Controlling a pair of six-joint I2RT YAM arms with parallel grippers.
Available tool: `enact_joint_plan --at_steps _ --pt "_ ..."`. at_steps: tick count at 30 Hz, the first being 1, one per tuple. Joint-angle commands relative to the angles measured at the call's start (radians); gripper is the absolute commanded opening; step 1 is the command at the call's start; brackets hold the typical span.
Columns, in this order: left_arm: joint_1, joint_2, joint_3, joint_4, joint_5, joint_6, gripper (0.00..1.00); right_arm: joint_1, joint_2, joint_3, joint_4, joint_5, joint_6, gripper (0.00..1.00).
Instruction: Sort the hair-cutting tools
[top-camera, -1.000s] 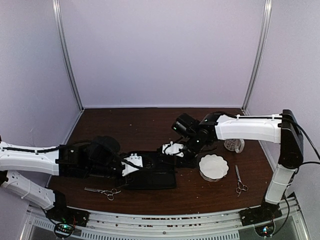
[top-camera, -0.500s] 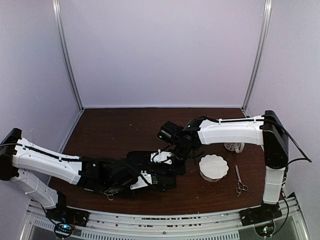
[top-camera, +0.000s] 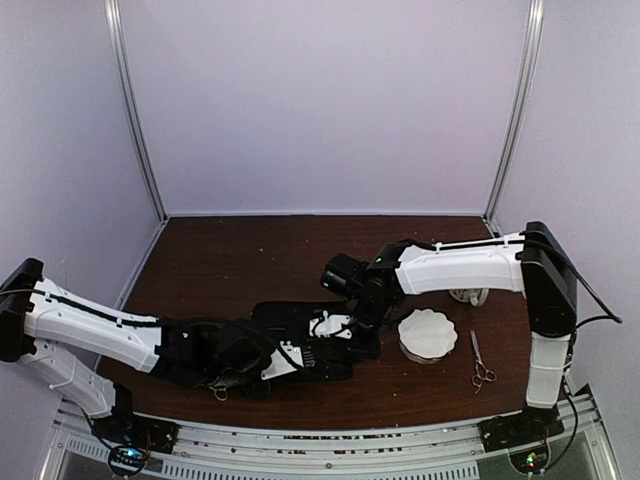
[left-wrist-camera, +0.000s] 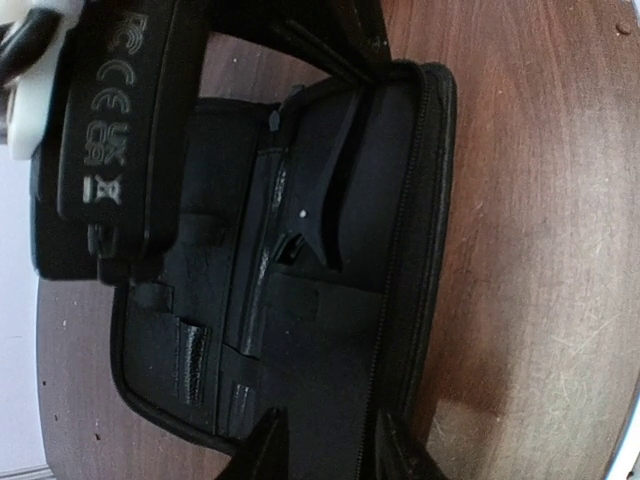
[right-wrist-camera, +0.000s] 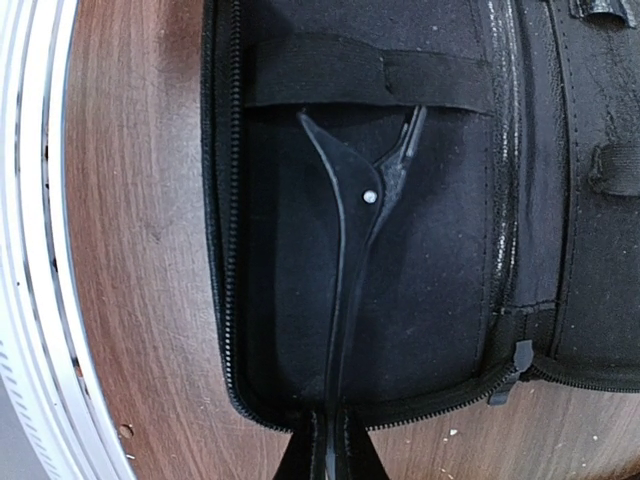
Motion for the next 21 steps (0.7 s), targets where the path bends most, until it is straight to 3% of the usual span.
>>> enact_joint_plan --at_steps 1,5,10,16,21 --pt "-0.002 0.019 -0.004 0.076 0.045 -0.028 0.32 0.001 0.028 0.006 -0.017 -0.037 0.002 0.01" --pt "-0.002 0.030 -0.004 0.096 0.064 -0.031 0.31 0.001 0.037 0.006 -0.013 -0.041 0.009 0.07" --pt "-0.002 0.056 0.021 0.082 0.077 0.001 0.31 -0.006 0.002 0.013 -0.023 -0.014 0.007 0.24" --pt "-0.001 0.129 0.099 0.074 0.084 0.069 0.31 -0.099 -0.112 0.007 -0.062 -0.074 -0.011 0.40" --pt "0.042 0.179 0.211 0.008 0.163 0.089 0.33 -0.207 -0.283 -0.085 -0.073 -0.132 -0.026 0.43"
